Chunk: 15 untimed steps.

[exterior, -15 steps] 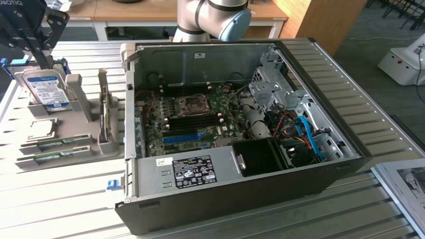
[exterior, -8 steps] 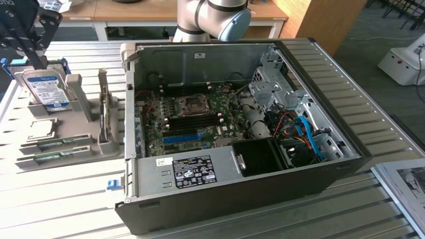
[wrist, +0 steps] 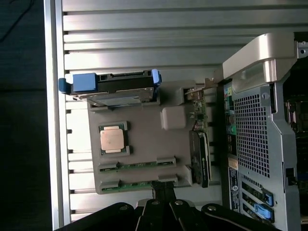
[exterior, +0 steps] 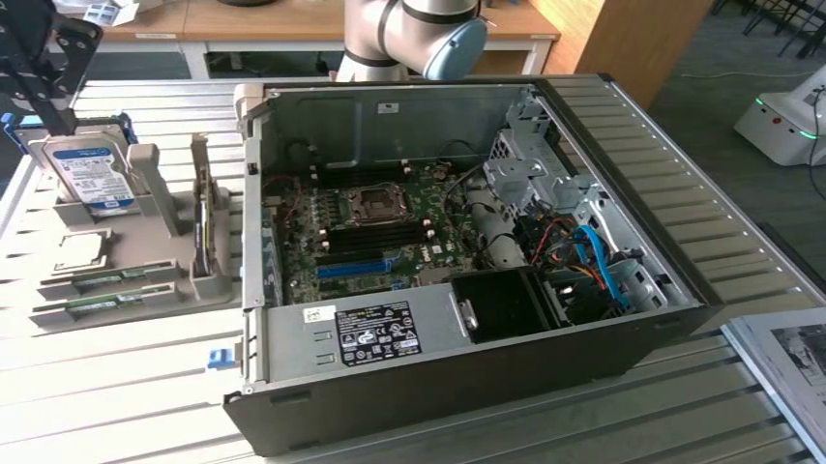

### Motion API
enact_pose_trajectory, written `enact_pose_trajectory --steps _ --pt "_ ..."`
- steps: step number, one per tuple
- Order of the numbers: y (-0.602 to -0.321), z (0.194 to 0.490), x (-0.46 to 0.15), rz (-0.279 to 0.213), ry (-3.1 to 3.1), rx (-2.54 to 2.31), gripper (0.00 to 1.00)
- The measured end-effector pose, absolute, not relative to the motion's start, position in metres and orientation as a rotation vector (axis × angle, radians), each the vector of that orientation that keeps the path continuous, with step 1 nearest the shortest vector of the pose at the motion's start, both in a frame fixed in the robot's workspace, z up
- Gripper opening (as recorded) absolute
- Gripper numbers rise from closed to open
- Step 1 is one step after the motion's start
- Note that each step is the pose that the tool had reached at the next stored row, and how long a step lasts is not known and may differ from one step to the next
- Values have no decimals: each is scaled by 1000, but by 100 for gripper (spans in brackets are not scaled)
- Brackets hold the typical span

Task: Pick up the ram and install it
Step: 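Reach for the ram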

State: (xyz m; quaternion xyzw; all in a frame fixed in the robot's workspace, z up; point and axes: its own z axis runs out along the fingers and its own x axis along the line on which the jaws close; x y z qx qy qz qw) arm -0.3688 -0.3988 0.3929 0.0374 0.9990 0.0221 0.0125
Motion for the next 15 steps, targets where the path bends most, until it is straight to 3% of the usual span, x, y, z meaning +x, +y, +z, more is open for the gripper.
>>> enact_pose_trajectory --steps 15 --pt "-399 393 -391 69 3114 117 10"
